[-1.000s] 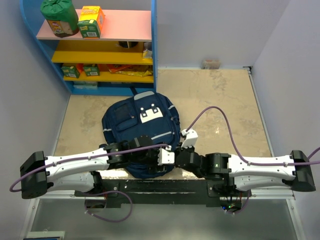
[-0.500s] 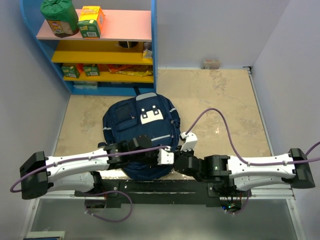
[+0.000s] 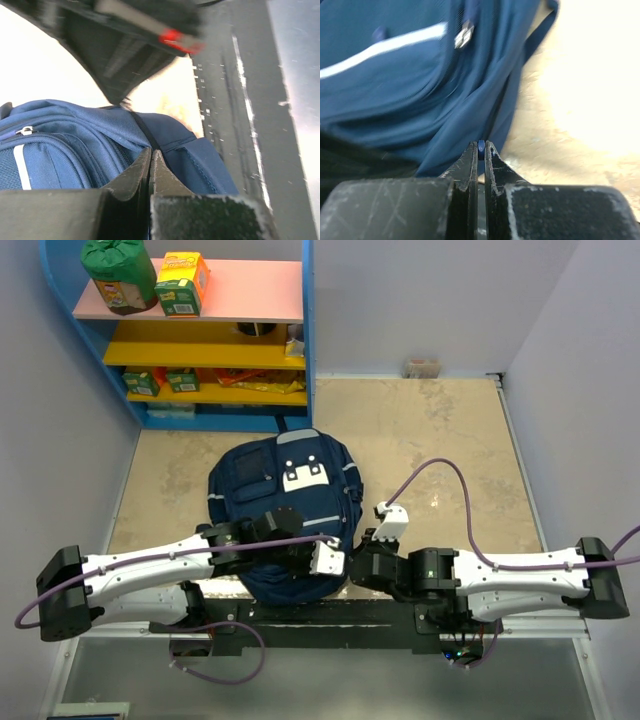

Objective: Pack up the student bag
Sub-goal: Zip the student bag at the center of the board, then reset both arms

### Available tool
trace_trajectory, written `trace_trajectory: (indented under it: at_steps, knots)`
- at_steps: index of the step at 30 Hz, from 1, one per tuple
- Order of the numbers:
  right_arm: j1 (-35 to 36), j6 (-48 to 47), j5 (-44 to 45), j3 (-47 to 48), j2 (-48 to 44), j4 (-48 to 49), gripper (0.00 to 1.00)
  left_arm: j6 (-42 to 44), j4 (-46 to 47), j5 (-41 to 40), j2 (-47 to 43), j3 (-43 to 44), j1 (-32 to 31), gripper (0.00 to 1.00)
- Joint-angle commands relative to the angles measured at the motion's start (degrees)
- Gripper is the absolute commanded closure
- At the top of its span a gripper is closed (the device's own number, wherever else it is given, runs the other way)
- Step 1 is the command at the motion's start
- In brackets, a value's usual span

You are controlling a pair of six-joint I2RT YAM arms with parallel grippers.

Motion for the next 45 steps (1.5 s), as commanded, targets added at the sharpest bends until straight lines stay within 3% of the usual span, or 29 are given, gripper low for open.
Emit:
trace_trajectory:
  at_steps: [1, 9, 15, 19, 20, 21, 22, 24, 28, 30, 32, 33, 34, 36, 37, 40, 45]
  knots:
    - [-4.2, -0.1, 6.7, 1.2, 0.2, -6.3, 1.00, 1.4, -4.5, 14.0, -3.7, 3.5, -0.1, 1.00]
    - [-14.1, -10.0, 7.4, 0.3, 1.7, 2.1, 1.00, 9.7, -13.0, 25.3, -6.8, 6.3, 0.5, 1.00]
    - [-24.7, -20.3, 4.1, 0.4, 7.0, 14.6, 1.00, 10.9, -14.5, 27.2, -8.4, 7.1, 0.8, 1.00]
    - [-29.9, -24.4, 3.6, 2.6, 9.5, 17.7, 1.00, 11.1, -13.4, 26.0, -8.0, 7.4, 0.8, 1.00]
    - [-30.5, -24.8, 3.5, 3.5, 9.7, 17.8, 1.00, 9.6, -11.7, 25.3, -7.7, 7.4, 0.8, 0.96]
    - [-31.1, -25.4, 3.3, 3.7, 9.8, 18.1, 1.00, 8.2, -10.2, 22.8, -7.5, 7.2, 0.8, 0.82]
    - [-32.1, -25.4, 2.9, 3.9, 9.7, 18.0, 1.00, 6.7, -8.7, 21.2, -7.3, 7.3, 0.8, 0.44]
    - [-32.3, -24.6, 2.7, 4.0, 8.5, 16.8, 1.00, 4.8, -5.6, 14.4, -6.0, 8.9, 0.8, 0.00]
    - [-34.4, -19.2, 3.4, 4.2, 6.5, 9.5, 1.00, 5.4, -4.6, -2.8, -1.6, 15.1, 0.8, 0.00]
    - [-35.4, -15.5, 3.9, 4.6, 5.2, 4.8, 1.00, 6.5, -7.1, -6.5, 1.8, 21.7, 2.4, 0.00]
    - [-36.9, -13.3, 4.2, 5.0, 3.8, 1.9, 0.98, 3.9, -12.7, -4.0, 5.0, 27.7, 8.1, 0.00]
    - [-37.4, -11.9, 4.3, 4.9, 1.9, 0.0, 0.90, 2.8, -14.6, -3.4, 8.3, 33.3, 9.8, 0.00]
    - [-38.2, -11.8, 3.8, 4.7, 0.6, -0.1, 0.72, 2.0, -16.5, -3.8, 9.9, 36.1, 11.4, 0.00]
    - [-38.7, -14.5, 2.0, 3.9, -2.3, 2.1, 0.55, 0.7, -21.3, -3.7, 13.0, 42.0, 17.1, 0.00]
    - [-38.8, -15.8, -0.1, 3.9, -2.5, 2.8, 0.38, 0.5, -22.0, -2.9, 13.4, 43.1, 19.5, 0.00]
    - [-38.7, -20.2, -2.1, 7.7, -0.8, 2.7, 0.23, 2.0, -23.8, -2.6, 13.1, 45.0, 25.9, 0.00]
    - [-38.8, -34.9, -9.1, 15.0, 0.3, 7.6, 0.10, -1.1, -22.1, -6.6, 9.1, 42.9, 33.3, 0.00]
